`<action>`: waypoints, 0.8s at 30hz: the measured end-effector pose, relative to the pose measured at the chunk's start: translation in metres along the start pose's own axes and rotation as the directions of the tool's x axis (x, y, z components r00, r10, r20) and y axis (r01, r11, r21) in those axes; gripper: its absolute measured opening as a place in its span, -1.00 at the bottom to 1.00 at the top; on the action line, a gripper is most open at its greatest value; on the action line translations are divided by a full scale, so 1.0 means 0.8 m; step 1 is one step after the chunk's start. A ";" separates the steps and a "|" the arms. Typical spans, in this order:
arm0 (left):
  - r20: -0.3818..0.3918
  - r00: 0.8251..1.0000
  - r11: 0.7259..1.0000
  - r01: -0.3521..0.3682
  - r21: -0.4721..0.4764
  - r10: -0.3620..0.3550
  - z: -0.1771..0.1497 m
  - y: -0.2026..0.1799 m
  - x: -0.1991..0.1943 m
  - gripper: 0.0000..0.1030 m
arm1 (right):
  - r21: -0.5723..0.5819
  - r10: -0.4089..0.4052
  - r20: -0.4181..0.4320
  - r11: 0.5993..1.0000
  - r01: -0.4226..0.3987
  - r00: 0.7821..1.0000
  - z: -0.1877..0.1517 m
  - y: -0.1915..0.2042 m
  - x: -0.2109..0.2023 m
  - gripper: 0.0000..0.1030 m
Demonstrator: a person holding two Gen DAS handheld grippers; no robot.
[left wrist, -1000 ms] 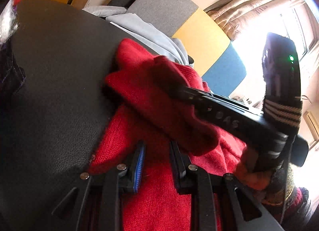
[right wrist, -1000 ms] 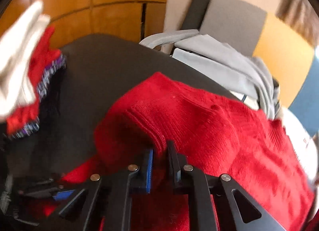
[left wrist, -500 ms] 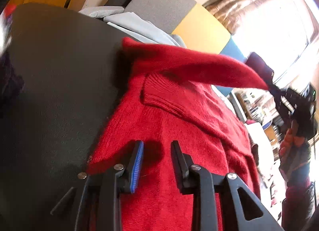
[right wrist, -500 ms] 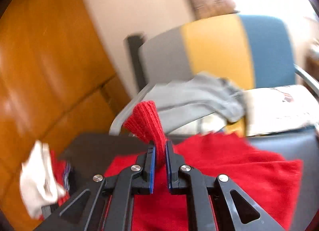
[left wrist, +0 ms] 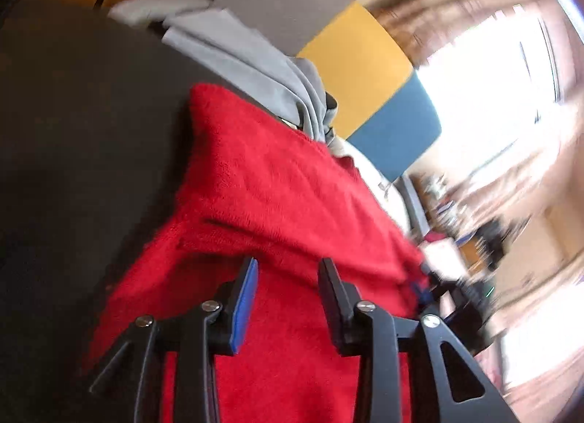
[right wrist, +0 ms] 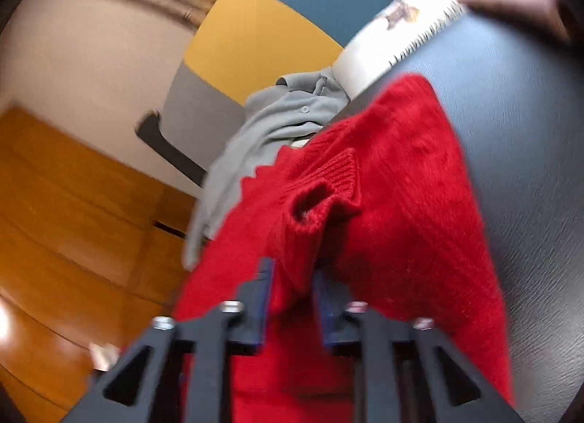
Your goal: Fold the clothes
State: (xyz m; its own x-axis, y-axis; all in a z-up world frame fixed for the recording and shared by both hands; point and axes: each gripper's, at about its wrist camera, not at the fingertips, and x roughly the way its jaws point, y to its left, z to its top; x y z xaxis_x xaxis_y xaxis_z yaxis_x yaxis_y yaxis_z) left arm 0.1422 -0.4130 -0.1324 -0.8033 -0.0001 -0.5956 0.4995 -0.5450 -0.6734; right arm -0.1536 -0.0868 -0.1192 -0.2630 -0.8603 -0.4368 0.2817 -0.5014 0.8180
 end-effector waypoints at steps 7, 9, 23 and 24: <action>0.022 0.996 0.976 0.092 -0.199 -0.090 0.019 0.027 0.010 -0.23 | 0.052 -0.075 0.029 0.996 0.074 0.997 0.013 0.007 0.006 -0.55; 0.059 0.994 0.968 0.102 -0.228 -0.091 0.027 0.032 0.004 -0.48 | -0.030 -0.106 0.023 0.994 0.106 0.994 0.016 0.024 0.010 -0.82; -0.004 0.997 0.996 -0.075 -0.044 0.075 0.000 0.038 -0.016 -0.88 | -0.249 -0.262 0.019 0.933 0.258 0.965 -0.010 0.008 -0.010 -0.83; -0.010 0.995 0.995 -0.096 -0.027 0.096 -0.002 0.038 -0.019 -0.92 | -0.231 -0.252 0.012 0.941 0.248 0.968 -0.011 0.003 -0.011 -0.83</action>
